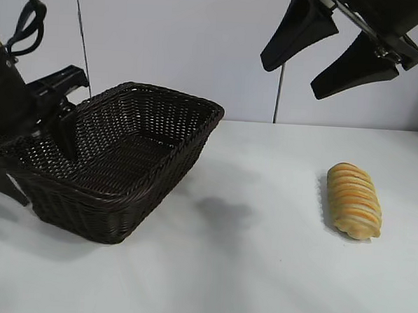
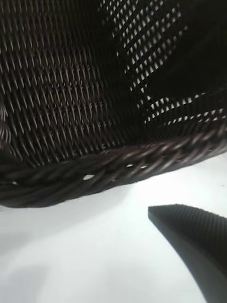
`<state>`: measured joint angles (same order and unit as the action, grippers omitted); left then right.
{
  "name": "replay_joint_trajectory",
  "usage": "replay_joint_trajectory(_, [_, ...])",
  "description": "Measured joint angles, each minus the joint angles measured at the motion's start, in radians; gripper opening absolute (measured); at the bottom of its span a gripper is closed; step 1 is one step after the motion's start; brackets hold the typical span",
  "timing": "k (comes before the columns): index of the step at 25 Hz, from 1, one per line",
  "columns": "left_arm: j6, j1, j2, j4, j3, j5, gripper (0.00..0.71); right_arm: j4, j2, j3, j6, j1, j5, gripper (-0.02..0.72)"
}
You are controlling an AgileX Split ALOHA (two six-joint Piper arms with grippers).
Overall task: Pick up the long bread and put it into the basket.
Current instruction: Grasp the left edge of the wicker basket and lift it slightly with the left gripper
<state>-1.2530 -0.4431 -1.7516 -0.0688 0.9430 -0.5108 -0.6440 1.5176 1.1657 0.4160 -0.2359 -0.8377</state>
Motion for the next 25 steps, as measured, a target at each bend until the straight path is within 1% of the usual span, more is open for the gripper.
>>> replay_joint_trajectory(3, [0.000,0.000,-0.010,-0.001,0.000,0.013,0.470,0.000,0.000,0.000,0.000,0.000,0.000,0.559])
replay_joint_trajectory(4, [0.000,0.000,-0.010,-0.001,0.000,0.014,0.463,0.000,0.000,0.000,0.000,0.000,0.000,0.559])
replay_joint_trajectory(5, [0.000,0.000,-0.010,-0.001,0.000,0.015,0.440,0.000,0.000,0.000,0.000,0.000,0.000,0.559])
replay_joint_trajectory(7, [0.000,0.000,-0.010,-0.001,0.000,0.015,0.358,0.000,0.000,0.000,0.000,0.000,0.000,0.559])
replay_joint_trajectory(9, [-0.001,0.000,-0.010,-0.001,0.000,0.009,0.245,0.000,0.000,0.000,0.000,0.000,0.000,0.559])
replay_joint_trajectory(11, [-0.004,0.000,-0.010,-0.005,0.000,0.010,0.159,0.000,0.000,0.000,0.000,0.000,0.000,0.559])
replay_joint_trajectory(13, [-0.011,0.004,-0.010,-0.007,0.001,0.019,0.099,0.001,0.000,0.000,0.000,0.000,0.000,0.559])
replay_joint_trajectory(21, [-0.002,0.002,-0.010,-0.012,0.002,0.009,0.097,0.001,0.000,0.000,0.000,0.000,-0.001,0.559])
replay_joint_trajectory(25, [0.026,0.009,-0.003,-0.073,0.007,-0.004,0.097,0.001,0.000,0.000,0.000,0.000,-0.001,0.559])
